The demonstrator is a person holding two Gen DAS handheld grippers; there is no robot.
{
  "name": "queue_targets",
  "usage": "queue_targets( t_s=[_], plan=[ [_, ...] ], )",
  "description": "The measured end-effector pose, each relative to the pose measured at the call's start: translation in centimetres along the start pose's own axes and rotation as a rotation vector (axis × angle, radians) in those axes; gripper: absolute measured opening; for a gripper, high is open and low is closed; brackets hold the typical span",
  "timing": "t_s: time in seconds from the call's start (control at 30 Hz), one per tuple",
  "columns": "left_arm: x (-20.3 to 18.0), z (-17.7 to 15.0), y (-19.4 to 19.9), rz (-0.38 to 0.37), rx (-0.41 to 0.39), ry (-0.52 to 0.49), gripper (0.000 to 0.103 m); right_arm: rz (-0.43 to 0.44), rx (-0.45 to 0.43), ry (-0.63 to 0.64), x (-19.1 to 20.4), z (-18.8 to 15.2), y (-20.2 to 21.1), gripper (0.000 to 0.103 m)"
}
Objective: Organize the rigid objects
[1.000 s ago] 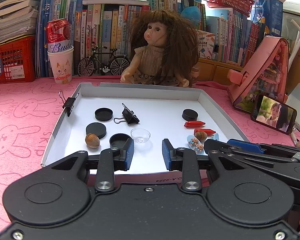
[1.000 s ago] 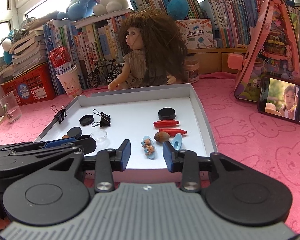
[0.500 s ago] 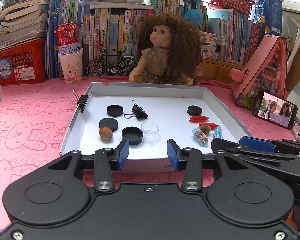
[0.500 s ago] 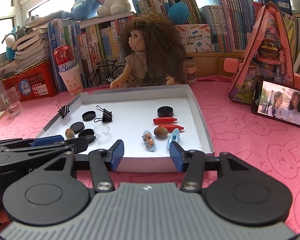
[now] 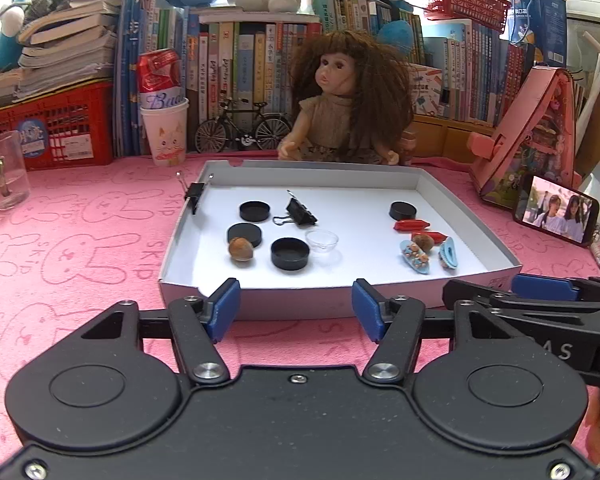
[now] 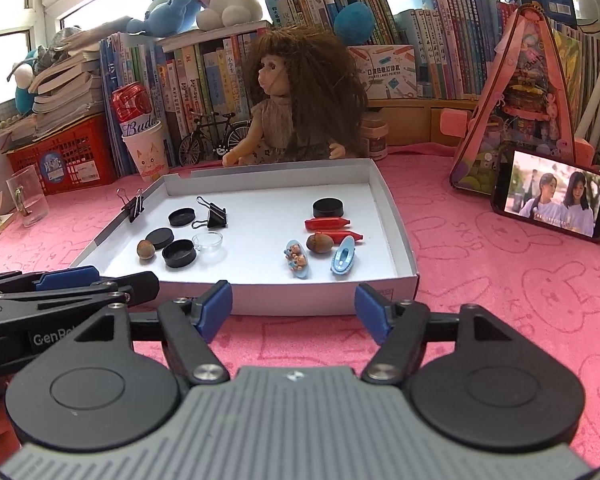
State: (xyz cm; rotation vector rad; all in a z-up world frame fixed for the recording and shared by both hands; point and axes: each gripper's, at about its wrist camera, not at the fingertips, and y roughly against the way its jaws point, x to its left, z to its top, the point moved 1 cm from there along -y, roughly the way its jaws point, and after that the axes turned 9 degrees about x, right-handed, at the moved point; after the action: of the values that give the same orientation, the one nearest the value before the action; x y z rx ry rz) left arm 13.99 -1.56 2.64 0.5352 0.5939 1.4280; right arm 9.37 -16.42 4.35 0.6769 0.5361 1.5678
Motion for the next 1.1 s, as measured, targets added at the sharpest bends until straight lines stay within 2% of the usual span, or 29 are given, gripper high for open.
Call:
queue_targets(
  t_s=[0.13, 0.27, 0.73, 1.1],
  plan=[
    [0.3, -0.5, 0.6, 0.043, -0.02, -0.018, 0.072, -0.018, 0.0, -0.002, -0.1, -0.6, 0.2, 0.087],
    [0.8, -1.0, 1.0, 0.039, -0.013, -0.018, 0.079, -0.031, 0.005, -0.006, -0.3, -1.0, 0.3, 0.09],
    [2.1, -3.2, 0.2, 0.095, 0.046, 0.01, 0.081, -0.089, 0.061, -0.016, -0.8, -2.6, -0.8, 0.101],
    [2.4, -2.9, -1.1, 0.1, 0.106, 0.023, 0.084, -0.107, 0.1, 0.002, -0.3, -2.6, -1.6, 0.103]
  ],
)
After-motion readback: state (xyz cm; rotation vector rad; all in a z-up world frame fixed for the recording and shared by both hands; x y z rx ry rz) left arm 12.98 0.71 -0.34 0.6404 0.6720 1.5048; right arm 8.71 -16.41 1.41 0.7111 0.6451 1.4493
